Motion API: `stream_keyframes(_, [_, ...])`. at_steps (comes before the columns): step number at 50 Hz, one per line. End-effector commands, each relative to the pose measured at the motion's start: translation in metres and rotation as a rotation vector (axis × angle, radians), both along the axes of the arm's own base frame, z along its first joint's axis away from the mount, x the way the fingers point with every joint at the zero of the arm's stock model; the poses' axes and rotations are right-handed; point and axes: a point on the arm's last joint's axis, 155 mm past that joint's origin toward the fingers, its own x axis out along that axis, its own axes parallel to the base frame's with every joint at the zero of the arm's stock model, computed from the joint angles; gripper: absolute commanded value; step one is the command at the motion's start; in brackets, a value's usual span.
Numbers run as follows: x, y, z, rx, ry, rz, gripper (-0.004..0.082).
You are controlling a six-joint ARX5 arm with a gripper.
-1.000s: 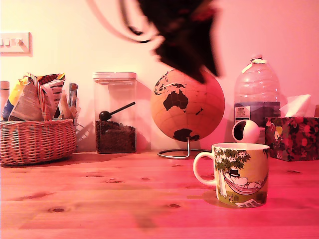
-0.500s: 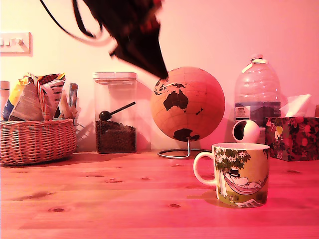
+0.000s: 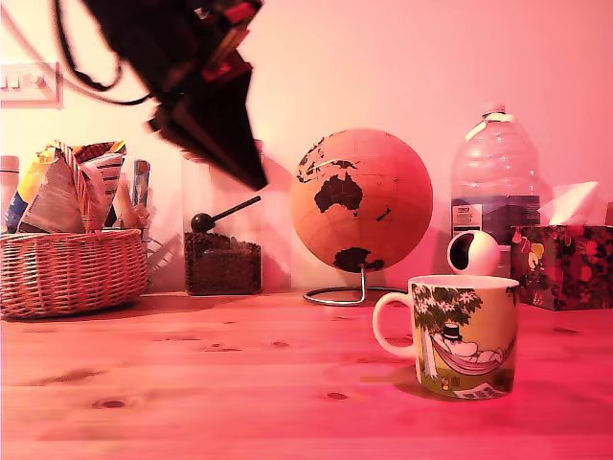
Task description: Pick up the coffee capsules from the table one by one and drop them inside the nearest coffee cup
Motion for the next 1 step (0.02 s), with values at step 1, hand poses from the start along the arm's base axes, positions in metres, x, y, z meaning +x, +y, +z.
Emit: stream_keyframes(1, [-0.0046, 0.0024, 0.0043, -0.015, -0.01, 0.007, -0.0014])
